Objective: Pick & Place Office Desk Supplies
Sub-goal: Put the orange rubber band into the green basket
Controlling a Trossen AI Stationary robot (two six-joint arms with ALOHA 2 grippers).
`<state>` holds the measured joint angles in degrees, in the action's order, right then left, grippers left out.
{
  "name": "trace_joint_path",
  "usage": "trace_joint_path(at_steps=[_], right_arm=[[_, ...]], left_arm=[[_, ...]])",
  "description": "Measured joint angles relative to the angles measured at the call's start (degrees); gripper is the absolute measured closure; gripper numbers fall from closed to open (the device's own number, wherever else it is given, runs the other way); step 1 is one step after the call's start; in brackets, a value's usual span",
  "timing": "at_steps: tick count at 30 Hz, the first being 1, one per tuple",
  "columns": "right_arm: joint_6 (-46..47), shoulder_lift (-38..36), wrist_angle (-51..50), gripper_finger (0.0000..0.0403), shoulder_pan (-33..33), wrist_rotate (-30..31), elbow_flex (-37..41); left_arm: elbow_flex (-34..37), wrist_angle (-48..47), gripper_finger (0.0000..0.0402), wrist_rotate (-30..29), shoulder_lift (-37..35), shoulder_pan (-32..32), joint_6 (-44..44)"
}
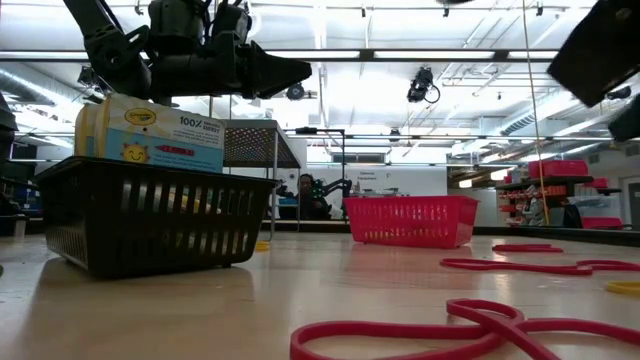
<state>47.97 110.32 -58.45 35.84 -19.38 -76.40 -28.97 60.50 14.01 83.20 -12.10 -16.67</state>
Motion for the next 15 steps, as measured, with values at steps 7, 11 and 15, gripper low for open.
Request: trace_joint_path(at_steps=[7,11,15], right_arm=[[0.3,0.0,-3.1,0.0402,-0.2,0.3,0.0],[2.6,0.0,-3.1,0.0388,0.1,-2.3,0.0],[5.7,-0.5,-3.3,0.036,0.1,-3.8,-0.1]], left_arm=[[0.0,-0.6,0.0274,-0.4,0.0,0.0,-0.7],[0.0,-0.9,0.0274,-0.4,0.0,0.0,-0.8],[0.0,-0.8,0.0274,-0.4,0.0,0.0,-0.9]])
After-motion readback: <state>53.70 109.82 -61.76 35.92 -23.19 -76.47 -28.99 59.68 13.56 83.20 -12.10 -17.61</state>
